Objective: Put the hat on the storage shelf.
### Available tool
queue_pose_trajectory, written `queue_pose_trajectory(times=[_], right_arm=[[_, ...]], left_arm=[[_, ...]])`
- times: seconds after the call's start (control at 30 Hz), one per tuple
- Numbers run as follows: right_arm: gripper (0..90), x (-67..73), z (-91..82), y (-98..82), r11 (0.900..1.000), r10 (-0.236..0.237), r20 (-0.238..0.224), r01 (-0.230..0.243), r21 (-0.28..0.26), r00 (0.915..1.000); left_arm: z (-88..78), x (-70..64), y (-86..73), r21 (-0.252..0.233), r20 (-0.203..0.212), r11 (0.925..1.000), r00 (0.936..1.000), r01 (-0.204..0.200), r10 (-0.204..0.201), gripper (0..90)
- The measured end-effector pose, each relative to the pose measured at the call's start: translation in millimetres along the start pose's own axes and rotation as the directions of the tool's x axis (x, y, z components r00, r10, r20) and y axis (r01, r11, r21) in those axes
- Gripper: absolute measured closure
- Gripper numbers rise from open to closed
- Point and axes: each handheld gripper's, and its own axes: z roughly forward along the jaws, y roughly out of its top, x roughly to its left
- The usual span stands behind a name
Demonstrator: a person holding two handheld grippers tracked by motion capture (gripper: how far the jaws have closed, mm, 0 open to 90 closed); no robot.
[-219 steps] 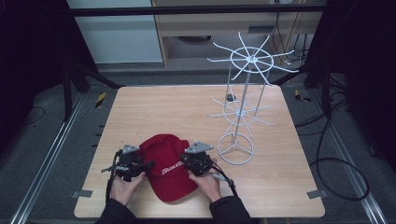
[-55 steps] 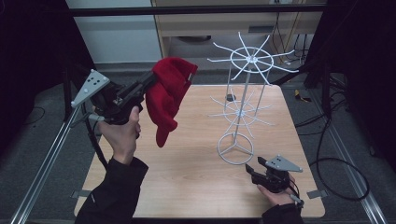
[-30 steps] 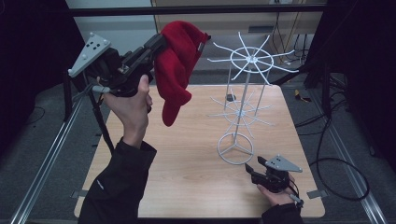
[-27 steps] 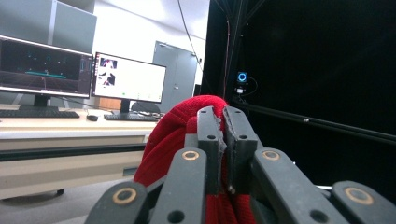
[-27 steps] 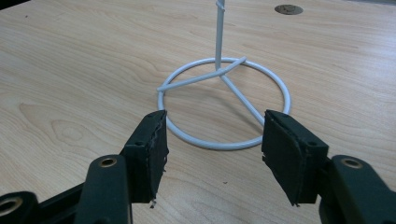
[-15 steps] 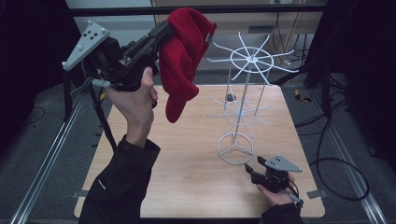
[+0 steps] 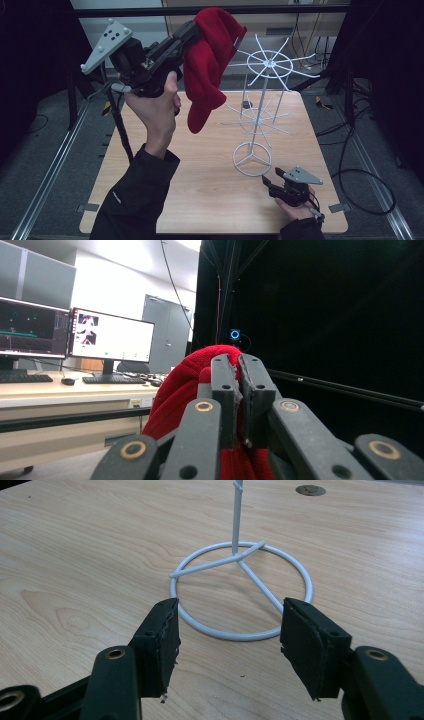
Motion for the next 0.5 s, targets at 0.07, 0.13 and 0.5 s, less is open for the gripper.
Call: queue_pose_trajectory(times=[0.07,0.13,0.5], right_arm=[[41.3,-0.1,0.0,-0.1,1.0,0.001,-0.001,-0.001,-0.001,1.0],[41.3,0.1,0.5,-0.2,1.0,-0.003,-0.001,0.003,0.002,1.0],[41.3,1.0,0.3,-0.1,1.0,0.006,-0.007,-0.006,0.007,1.0]], left_arm=[[0.6,-1.9,-1.1,0.006,0.003,1.0,1.0,-0.002,0.002,85.8],[2.0,-2.5,-4.4,0.013,0.007,0.9999,1.0,-0.002,0.002,85.8],[5.7,12.2,-30.5,0.058,-0.026,0.9979,0.9993,0.028,-0.026,85.4]])
